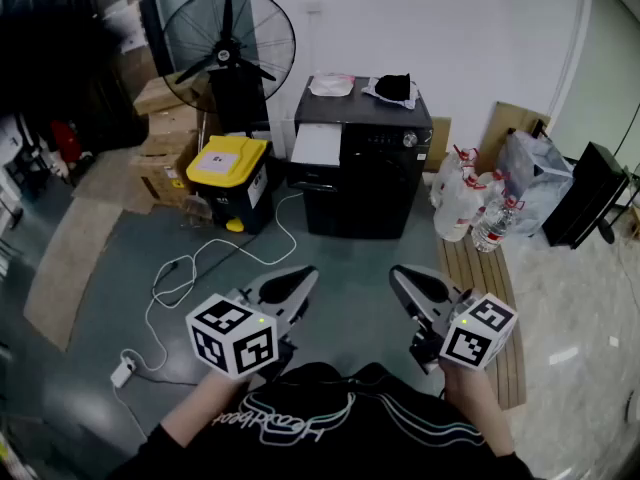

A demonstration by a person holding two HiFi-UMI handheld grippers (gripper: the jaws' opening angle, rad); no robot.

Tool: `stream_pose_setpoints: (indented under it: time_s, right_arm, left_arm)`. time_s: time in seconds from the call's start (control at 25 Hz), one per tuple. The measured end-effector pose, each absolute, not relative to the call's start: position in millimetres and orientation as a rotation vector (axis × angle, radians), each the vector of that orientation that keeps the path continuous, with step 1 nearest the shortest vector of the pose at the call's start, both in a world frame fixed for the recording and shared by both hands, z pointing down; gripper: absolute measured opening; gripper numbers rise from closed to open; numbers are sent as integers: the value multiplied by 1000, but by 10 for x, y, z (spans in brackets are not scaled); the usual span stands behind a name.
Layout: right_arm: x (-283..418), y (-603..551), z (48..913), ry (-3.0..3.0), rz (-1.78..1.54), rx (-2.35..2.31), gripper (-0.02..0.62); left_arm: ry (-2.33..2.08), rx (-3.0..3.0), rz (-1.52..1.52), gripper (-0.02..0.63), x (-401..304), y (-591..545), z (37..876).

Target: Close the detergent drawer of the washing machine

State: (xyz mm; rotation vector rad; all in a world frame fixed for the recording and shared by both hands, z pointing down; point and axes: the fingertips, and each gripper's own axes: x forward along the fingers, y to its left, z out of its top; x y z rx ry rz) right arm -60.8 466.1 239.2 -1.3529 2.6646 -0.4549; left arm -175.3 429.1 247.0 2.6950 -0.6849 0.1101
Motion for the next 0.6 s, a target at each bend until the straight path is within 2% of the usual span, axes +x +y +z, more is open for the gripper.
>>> stream_pose_setpoints:
  time_s: [0.6]
  right_arm:
    - [-570, 4220, 2778, 2659, -561, -1405, 26]
  left_arm:
    - [-706, 2625, 88, 25, -1822, 3838, 2798]
